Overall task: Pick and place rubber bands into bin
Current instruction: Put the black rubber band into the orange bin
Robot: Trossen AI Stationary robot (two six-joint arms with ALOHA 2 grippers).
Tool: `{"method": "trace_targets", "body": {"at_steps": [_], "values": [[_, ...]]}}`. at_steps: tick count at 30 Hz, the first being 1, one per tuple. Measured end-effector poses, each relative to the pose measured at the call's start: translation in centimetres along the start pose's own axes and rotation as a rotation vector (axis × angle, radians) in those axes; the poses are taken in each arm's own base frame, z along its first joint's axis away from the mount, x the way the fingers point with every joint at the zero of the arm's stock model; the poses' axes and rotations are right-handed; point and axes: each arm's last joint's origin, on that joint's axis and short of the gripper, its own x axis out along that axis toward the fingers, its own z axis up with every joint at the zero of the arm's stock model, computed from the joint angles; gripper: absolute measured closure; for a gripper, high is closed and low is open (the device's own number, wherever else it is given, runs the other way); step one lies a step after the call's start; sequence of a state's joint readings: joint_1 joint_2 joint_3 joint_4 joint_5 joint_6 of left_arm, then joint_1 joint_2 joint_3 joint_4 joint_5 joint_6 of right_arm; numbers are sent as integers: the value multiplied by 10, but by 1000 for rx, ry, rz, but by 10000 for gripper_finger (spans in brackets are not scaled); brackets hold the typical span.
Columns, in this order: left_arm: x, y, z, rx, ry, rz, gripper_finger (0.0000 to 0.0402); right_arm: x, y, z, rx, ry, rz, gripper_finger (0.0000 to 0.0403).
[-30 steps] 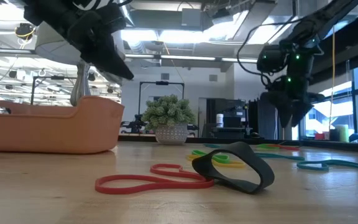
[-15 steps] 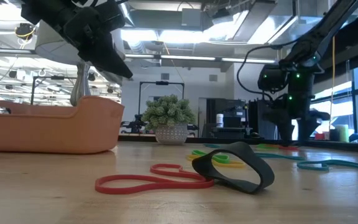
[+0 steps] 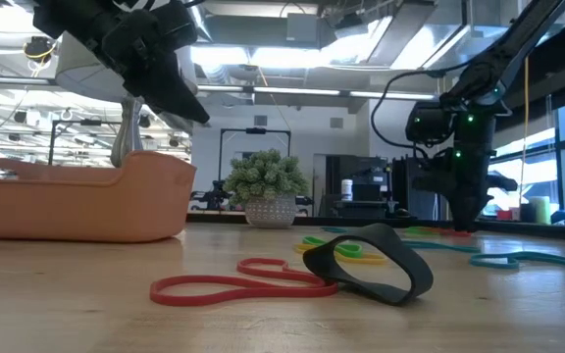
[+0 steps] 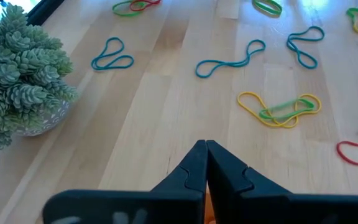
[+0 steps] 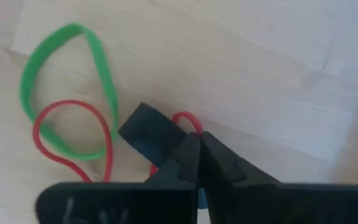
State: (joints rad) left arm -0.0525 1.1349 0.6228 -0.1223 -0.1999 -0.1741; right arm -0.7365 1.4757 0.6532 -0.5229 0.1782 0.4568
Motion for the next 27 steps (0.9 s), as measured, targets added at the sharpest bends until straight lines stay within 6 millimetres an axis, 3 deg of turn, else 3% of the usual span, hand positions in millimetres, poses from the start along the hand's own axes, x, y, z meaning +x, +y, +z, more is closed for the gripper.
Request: {"method": "trace_targets", "body": {"at_steps": [12,27], "values": [[0,0,0,-7,0,0,397,-37,11,2,-65,-133,48,397],[0,0,0,-25,0,0,400,-83,14,-12,-104,-299,165,399]]}}
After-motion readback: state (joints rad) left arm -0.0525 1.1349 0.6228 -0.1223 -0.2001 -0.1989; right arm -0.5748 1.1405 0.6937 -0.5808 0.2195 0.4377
